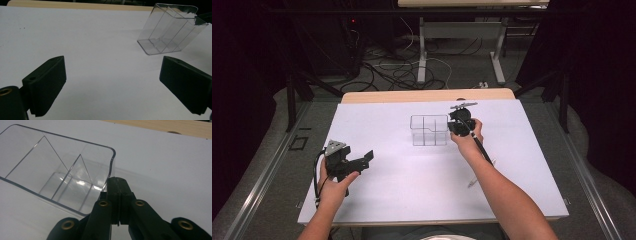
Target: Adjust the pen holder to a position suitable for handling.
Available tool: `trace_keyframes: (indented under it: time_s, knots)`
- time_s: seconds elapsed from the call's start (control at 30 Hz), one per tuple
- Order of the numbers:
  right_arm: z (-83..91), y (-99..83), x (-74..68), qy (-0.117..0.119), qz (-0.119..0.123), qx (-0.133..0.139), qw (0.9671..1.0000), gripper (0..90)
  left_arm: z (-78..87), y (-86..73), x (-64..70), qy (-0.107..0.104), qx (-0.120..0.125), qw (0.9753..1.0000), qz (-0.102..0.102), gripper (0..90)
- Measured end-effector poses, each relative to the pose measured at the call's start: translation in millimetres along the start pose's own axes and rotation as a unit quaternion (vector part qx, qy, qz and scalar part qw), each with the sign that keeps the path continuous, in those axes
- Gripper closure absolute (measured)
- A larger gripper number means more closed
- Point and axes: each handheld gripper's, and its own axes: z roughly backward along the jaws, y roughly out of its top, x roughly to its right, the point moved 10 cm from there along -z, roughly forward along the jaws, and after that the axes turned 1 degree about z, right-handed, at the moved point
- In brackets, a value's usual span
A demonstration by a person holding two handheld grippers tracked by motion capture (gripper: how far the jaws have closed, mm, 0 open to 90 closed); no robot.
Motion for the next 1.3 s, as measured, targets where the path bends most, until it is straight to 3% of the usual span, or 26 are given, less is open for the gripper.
trace_keyframes:
  time_s: [0.53,0.8,1.1,1.2,1.3]
  knots:
    - [15.7,6.9,4.6,0.022,-0.001,0.014,0.9997,82.0,0.3,-0.5,0.5,0.0,0.001,1.0,0.0,7.2]
    - [27.8,7.8,4.2,0.03,0.012,0.025,0.9992,70.9,0.7,-1.3,0.5,0.0,-0.001,1.0,0.0,7.4]
    - [50.0,4.0,-9.0,0.089,0.017,0.03,0.9954,56.6,0.8,-2.0,0.2,0.002,0.0,1.0,0.002,7.5]
    - [55.2,5.1,-15.2,0.117,0.033,0.044,0.9917,51.1,1.0,-2.7,0.1,0.001,-0.003,1.0,0.001,7.5]
    - [61.9,4.6,-18.7,0.128,0.05,0.05,0.9893,47.2,0.8,-2.7,0.2,0.003,-0.001,1.0,0.003,7.6]
